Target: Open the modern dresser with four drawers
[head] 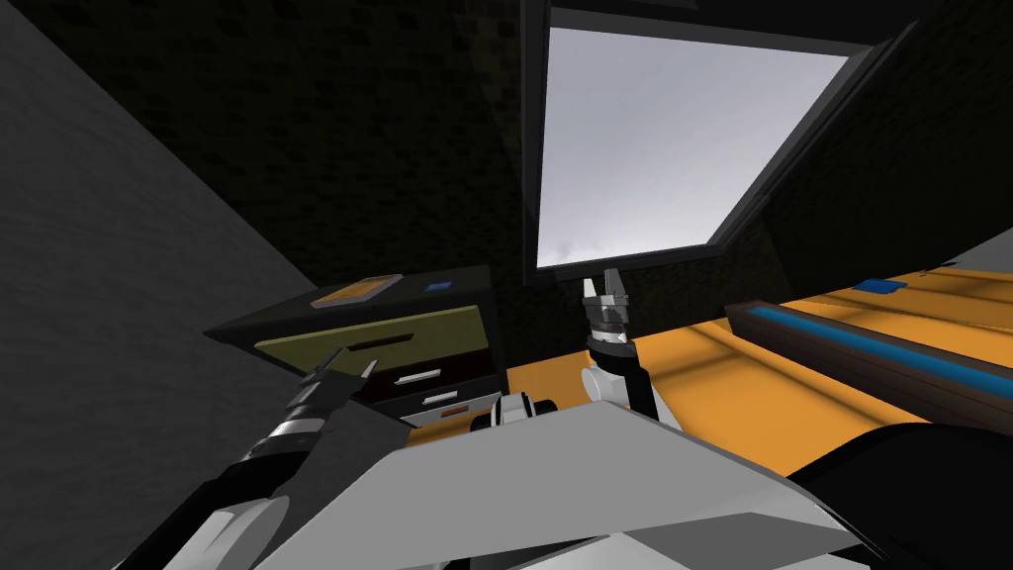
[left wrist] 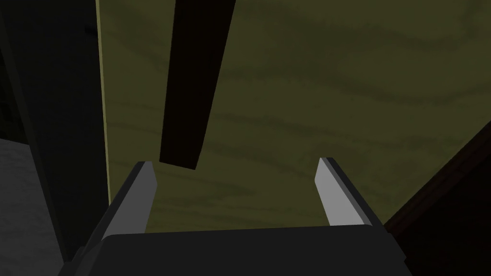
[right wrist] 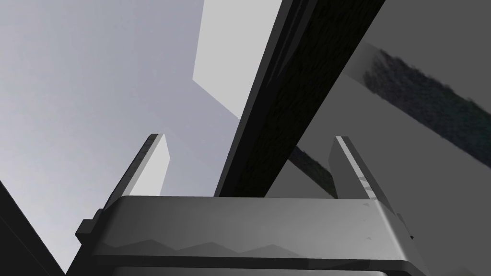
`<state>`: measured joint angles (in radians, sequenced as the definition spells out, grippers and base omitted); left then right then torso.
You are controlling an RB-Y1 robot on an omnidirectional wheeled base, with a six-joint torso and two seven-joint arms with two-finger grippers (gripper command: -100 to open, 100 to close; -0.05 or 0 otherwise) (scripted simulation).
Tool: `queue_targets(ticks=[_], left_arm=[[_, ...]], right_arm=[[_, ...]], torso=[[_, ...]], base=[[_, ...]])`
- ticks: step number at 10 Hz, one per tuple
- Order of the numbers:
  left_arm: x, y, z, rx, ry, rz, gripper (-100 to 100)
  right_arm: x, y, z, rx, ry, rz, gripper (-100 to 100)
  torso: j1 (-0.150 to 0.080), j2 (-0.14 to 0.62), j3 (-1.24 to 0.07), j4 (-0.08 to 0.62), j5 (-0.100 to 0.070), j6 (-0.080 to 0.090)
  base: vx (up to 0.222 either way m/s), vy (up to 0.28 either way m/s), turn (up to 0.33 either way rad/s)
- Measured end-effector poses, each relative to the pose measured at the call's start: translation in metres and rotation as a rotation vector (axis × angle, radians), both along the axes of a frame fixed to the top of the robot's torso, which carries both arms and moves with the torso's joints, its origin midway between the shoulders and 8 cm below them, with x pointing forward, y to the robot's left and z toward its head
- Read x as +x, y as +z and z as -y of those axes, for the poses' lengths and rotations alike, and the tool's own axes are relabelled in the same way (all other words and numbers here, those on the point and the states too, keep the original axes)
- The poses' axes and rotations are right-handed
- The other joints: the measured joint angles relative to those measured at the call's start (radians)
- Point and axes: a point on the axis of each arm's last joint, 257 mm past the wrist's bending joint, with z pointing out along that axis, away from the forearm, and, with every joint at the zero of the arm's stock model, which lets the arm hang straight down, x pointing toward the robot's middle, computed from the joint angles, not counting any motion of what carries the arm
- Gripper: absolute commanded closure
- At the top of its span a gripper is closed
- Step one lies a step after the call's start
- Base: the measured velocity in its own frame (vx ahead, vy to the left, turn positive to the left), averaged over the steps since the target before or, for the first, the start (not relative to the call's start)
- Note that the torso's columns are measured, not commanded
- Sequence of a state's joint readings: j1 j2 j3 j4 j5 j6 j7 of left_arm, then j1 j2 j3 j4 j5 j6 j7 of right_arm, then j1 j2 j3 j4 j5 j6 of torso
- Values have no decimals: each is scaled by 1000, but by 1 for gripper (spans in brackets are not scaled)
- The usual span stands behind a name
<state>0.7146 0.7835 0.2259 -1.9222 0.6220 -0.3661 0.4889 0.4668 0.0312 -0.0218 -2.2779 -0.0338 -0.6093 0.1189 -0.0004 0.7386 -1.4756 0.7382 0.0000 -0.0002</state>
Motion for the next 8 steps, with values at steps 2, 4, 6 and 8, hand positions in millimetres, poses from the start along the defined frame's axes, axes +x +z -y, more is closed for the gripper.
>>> queue_targets(ticks=[2, 4, 6, 8], left_arm=[[2, 9, -10, 12, -8, 6, -100], [4, 22, -34, 13, -1, 24, -100], [2, 14, -20, 16, -10, 17, 100], [5, 18, 1, 39, -28, 29, 100]], right_arm=[[0, 0, 0, 0, 0, 0, 0], [0, 0, 0, 0, 0, 0, 0], [0, 0, 0, 0, 0, 0, 0], [0, 0, 0, 0, 0, 0, 0]], torso=[[1, -1, -1, 0, 0, 0], [-1, -1, -1, 0, -1, 0], [8, 1, 1, 0, 3, 0], [11, -8, -2, -9, 12, 3]], base=[[13, -72, 11], [14, -66, 15], [-13, 102, -22], [-21, 136, -33]])
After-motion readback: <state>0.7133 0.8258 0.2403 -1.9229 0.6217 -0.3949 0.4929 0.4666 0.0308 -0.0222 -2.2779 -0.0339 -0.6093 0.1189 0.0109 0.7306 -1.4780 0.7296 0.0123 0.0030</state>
